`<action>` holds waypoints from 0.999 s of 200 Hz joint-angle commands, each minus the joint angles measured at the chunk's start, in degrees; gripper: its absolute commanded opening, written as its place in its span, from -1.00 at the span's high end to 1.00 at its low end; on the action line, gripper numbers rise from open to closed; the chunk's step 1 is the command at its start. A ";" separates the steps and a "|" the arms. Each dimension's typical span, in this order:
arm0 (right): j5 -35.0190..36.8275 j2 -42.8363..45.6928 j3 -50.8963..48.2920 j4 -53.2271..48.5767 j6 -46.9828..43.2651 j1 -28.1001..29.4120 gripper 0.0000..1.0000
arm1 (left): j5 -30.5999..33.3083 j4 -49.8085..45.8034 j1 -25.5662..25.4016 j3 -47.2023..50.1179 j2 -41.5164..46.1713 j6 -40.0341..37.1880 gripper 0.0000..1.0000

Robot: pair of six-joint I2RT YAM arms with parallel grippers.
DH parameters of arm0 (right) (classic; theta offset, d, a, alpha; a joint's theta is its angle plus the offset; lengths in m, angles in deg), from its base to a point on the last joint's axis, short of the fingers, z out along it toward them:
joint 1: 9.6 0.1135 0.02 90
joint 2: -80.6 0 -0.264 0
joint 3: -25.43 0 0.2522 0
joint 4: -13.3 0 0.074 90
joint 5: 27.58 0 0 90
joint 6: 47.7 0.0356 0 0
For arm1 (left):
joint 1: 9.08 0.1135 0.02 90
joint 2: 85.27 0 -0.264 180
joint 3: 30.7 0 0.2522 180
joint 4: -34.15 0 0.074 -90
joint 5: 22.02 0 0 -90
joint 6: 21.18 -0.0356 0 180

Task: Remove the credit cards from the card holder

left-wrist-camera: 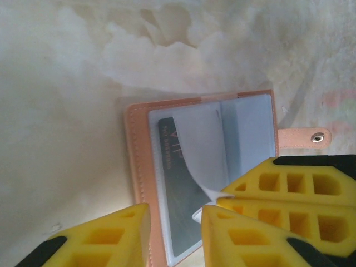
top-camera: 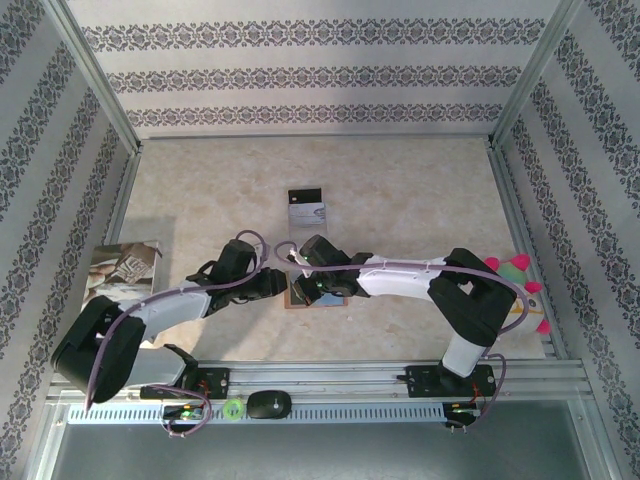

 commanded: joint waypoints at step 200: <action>1.70 3.35 -4.60 5.31 4.55 -0.75 1.00 | -3.07 -1.89 -4.03 -6.11 -11.92 -2.12 1.00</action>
